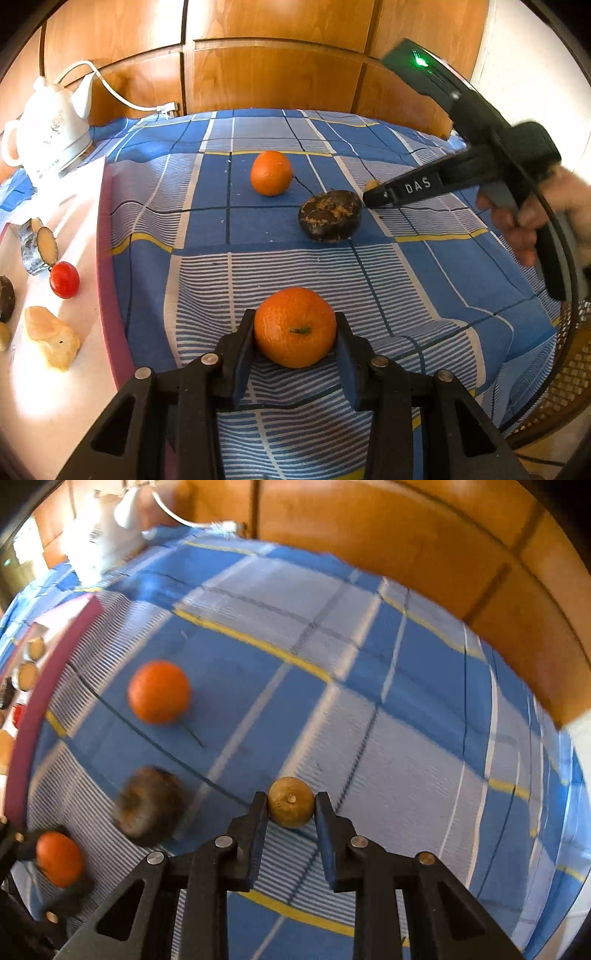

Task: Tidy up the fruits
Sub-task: 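Carry the orange toward the tray with the left tool while the right grasps the small yellow-green fruit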

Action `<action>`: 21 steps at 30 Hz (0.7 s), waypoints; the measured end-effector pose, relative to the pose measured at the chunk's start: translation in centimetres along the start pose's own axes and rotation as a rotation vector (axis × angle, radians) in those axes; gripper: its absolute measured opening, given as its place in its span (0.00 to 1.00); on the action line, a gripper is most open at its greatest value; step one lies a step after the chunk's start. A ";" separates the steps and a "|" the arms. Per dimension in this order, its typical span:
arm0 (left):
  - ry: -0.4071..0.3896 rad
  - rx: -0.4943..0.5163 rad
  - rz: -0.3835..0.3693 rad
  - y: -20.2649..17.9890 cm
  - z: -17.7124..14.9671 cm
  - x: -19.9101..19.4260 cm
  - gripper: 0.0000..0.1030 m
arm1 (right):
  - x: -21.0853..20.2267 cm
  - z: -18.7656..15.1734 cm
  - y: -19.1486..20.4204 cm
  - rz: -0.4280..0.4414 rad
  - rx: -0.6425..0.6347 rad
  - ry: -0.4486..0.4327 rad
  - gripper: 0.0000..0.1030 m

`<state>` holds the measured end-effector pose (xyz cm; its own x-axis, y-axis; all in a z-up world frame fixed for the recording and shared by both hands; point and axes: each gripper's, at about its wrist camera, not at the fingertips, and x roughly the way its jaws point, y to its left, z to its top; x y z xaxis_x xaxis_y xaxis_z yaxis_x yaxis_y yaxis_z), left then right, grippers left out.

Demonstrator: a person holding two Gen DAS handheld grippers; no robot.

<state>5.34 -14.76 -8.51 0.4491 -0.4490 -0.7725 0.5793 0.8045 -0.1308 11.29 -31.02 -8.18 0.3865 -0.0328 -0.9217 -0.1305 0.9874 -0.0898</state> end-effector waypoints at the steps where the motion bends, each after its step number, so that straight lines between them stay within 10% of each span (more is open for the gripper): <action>1: 0.000 0.002 0.000 0.0 0.0 0.0 0.38 | -0.1 -0.1 -0.2 0.007 0.009 -0.009 0.25; 14: -0.054 -0.121 -0.086 2.0 1.0 -5.1 0.38 | 0.5 0.1 -2.1 0.095 0.081 0.010 0.26; 21: -0.203 -0.239 0.046 8.0 1.3 -11.5 0.38 | 0.8 0.0 -2.2 0.093 0.066 0.000 0.26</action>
<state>5.71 -3.69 0.12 0.6117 -0.4593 -0.6441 0.3898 0.8835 -0.2598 11.90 -33.20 -8.75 0.3759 0.0591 -0.9248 -0.1056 0.9942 0.0207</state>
